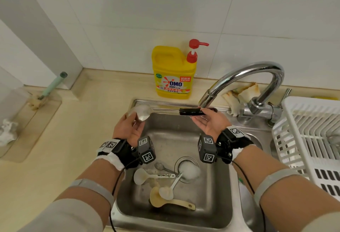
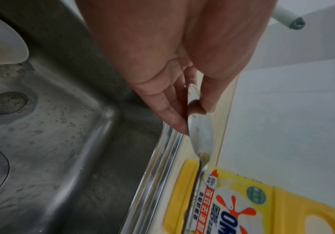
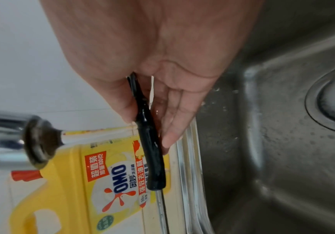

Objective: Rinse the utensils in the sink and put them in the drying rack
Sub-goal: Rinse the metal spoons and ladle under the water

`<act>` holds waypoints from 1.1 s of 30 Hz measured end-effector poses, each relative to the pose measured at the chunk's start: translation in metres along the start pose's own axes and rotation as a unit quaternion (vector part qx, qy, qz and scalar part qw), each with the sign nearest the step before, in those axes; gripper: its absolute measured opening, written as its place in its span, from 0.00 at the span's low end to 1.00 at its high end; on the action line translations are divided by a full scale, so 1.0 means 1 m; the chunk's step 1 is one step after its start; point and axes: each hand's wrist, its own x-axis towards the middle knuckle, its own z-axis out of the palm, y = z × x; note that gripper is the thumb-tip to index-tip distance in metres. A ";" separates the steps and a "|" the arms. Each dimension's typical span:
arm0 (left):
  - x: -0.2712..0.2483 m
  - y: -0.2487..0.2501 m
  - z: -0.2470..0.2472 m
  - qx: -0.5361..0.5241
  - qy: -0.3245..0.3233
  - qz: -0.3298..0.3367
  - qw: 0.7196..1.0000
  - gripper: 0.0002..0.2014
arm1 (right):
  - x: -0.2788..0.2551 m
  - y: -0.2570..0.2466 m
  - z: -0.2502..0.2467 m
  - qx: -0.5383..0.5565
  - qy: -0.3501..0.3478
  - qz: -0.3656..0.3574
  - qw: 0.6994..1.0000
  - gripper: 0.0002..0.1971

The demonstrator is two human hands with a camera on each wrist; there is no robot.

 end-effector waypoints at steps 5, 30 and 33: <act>-0.010 -0.018 0.017 0.038 -0.047 -0.026 0.998 0.05 | -0.018 -0.024 -0.016 -0.032 0.016 -0.059 0.998 0.02; -0.041 -0.044 0.048 0.095 -0.174 -0.062 0.978 0.22 | -0.070 -0.040 -0.096 -0.642 0.087 -0.098 0.755 0.10; -0.056 -0.033 0.043 0.144 -0.176 -0.018 0.974 0.22 | -0.075 -0.015 -0.073 -0.713 0.014 -0.122 0.690 0.13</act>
